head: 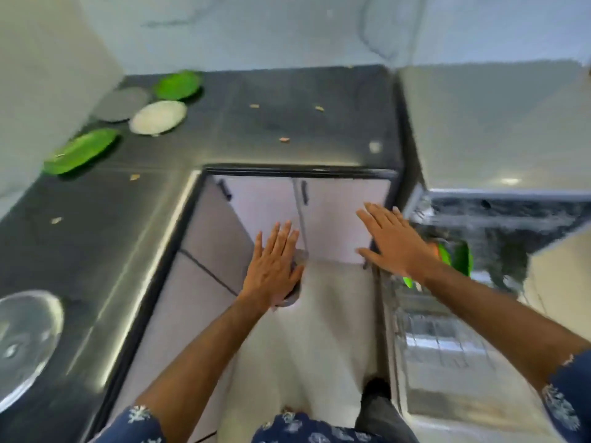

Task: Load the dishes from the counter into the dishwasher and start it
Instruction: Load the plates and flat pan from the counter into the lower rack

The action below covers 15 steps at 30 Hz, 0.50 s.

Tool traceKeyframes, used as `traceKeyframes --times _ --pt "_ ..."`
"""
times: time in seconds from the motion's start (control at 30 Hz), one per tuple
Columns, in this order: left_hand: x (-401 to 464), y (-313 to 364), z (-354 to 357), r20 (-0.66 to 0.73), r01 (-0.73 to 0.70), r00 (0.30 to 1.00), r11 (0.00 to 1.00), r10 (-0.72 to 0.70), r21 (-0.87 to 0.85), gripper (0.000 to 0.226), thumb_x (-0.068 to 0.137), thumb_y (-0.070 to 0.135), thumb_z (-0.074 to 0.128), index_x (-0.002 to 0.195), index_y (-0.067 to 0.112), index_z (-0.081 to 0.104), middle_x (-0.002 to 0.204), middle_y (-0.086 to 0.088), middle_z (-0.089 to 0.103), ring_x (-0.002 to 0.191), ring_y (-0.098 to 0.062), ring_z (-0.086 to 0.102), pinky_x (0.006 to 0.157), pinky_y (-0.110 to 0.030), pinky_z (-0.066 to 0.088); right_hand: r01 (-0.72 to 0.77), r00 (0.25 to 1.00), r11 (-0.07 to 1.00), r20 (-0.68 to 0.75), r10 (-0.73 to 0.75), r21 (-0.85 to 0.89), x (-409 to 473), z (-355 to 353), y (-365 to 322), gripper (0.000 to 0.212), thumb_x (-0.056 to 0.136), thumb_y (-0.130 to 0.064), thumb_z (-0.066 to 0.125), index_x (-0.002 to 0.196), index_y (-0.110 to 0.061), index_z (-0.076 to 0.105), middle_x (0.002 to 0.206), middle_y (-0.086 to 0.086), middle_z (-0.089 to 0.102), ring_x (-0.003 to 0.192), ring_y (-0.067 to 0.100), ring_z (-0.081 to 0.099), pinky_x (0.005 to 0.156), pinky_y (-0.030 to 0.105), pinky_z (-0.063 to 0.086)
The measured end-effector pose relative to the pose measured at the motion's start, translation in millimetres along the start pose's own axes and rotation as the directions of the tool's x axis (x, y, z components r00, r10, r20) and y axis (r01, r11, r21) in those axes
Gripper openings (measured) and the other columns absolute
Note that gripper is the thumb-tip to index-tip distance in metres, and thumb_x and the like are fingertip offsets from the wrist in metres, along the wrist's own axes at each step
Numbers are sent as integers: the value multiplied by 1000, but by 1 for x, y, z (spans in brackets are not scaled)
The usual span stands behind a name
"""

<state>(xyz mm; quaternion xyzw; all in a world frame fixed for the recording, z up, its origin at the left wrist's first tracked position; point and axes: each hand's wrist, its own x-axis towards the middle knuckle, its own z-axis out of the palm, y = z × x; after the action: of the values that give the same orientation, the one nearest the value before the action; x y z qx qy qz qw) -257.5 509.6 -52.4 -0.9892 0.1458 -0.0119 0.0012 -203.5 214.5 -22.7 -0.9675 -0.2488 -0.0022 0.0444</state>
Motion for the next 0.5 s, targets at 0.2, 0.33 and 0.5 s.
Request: traceKeyframes --times 0.2,0.33,0.5 --pt "-100 -135 -44 -28 340 940 940 -340 2 81 93 60 12 159 13 20 167 -8 8 154 -28 2 123 -56 3 223 975 975 -28 -222 11 98 -46 -142 76 94 -50 55 154 -13 26 161 13 23 147 32 24 120 51 19" --pt "-141 -193 -52 -58 471 881 882 -470 -6 81 91 59 15 157 12 25 166 -9 14 154 -28 8 122 -56 7 354 935 935 -26 -353 22 145 -59 -219 72 96 -46 53 154 -13 26 160 13 24 145 34 27 120 51 19" --pt "-154 -241 -45 -55 574 816 818 -575 -38 75 95 57 25 154 11 31 164 -12 23 153 -30 16 121 -59 18 471 882 882 -22 -470 22 208 -57 -276 72 96 -46 53 154 -15 26 160 11 27 146 31 29 120 50 21"
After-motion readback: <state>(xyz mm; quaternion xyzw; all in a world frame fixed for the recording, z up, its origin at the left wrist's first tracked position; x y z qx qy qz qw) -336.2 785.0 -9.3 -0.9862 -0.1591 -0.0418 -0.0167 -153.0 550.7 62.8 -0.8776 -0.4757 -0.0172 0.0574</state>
